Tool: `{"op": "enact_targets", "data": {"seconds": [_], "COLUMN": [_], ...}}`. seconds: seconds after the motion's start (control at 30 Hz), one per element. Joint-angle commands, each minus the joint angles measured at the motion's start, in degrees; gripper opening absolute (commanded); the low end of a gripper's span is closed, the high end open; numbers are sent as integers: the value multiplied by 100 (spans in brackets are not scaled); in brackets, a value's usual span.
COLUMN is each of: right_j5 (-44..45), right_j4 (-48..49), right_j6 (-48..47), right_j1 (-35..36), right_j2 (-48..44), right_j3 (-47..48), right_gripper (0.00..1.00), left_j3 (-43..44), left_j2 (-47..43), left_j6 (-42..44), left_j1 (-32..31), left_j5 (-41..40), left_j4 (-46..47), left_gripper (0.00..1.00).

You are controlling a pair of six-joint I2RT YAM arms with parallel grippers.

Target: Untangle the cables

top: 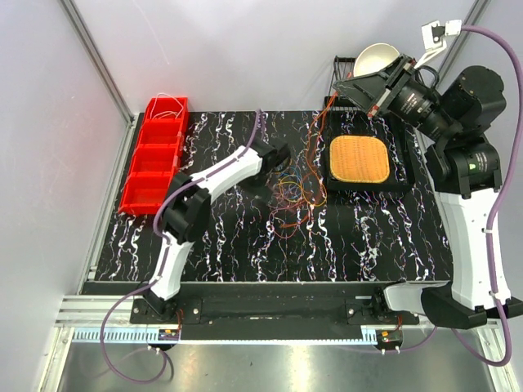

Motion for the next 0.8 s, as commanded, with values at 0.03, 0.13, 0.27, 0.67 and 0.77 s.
{"op": "enact_targets", "data": {"seconds": [0.03,0.13,0.27,0.67,0.77], "right_j5": [-61,-43,1,343,632], "right_j4": [361,361,361,247,-243], "right_j6": [67,67,24,164,-19], "right_j1": [-18,-18,-9,-9,-1], "right_j2": [-234,-331,-471,-876,-684], "right_j3": [-226,-402,-692,-3548,-3839], "right_gripper": [0,0,0,51,75], "left_j3": [-528,-765,-1310,-1215,-1170], "left_j2": [-19,-124,-642,-1654,-1698], "left_j6": [-174,27,424,292,336], "left_j1": [7,-29,-20,393,393], "left_j5": [-692,-387,1229,1302,1320], "left_j4": [-1083,-918,-293,103,120], "left_gripper": [99,99,99,88,88]}}
